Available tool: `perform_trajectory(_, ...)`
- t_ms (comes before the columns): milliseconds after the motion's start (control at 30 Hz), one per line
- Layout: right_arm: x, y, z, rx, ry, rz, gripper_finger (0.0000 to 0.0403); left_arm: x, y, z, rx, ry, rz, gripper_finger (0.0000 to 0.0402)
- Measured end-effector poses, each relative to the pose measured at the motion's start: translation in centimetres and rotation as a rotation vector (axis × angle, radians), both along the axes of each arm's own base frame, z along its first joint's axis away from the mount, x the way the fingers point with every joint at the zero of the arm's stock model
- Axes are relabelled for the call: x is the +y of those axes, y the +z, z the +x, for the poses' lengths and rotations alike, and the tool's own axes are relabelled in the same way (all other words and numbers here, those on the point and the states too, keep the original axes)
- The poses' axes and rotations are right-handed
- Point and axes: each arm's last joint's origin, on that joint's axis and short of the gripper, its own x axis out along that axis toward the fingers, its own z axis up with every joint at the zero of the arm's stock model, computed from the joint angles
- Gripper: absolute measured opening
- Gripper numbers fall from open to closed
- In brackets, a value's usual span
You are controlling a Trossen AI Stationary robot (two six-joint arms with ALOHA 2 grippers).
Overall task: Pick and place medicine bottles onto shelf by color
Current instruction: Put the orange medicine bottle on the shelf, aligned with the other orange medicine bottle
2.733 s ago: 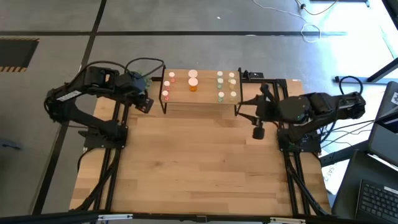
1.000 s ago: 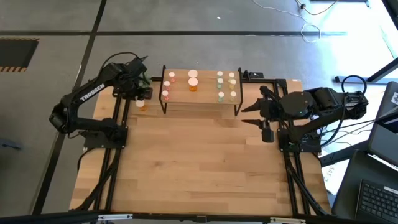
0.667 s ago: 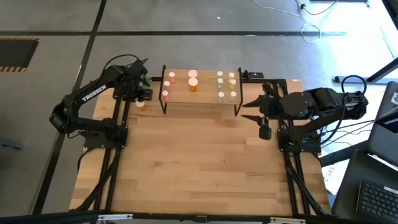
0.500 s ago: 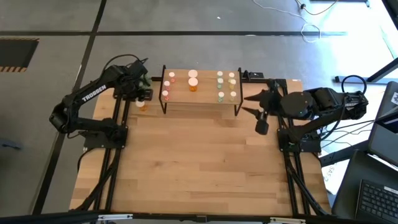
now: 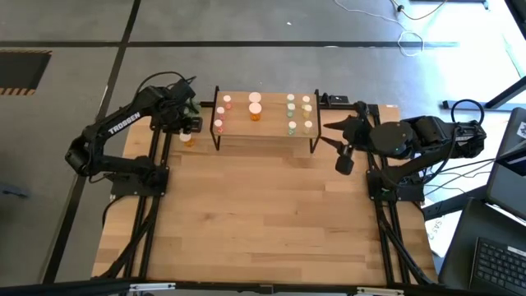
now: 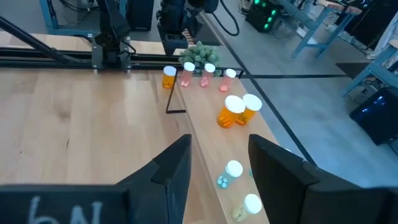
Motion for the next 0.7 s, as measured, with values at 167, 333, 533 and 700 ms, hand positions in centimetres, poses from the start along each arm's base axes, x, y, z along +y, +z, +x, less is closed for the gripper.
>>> perform_trajectory(167, 0.00, 0.00, 0.00, 0.000, 0.000, 0.000, 0.0162, 0.00, 0.00, 0.00, 0.000, 0.001, 0.000, 0.0157)
perform_trajectory(333, 0.00, 0.00, 0.00, 0.000, 0.001, 0.000, 0.0162, 0.00, 0.00, 0.00, 0.000, 0.001, -0.001, 0.0157)
perform_trajectory(533, 0.00, 0.01, 0.00, 0.000, 0.001, 0.000, 0.0162, -0.09, -0.03, -0.07, 0.007, 0.001, -0.010, 0.0157)
perform_trajectory(700, 0.01, 0.00, 0.00, 0.000, 0.002, 0.000, 0.0162, -0.09, -0.03, -0.07, 0.007, 0.001, -0.010, 0.0157)
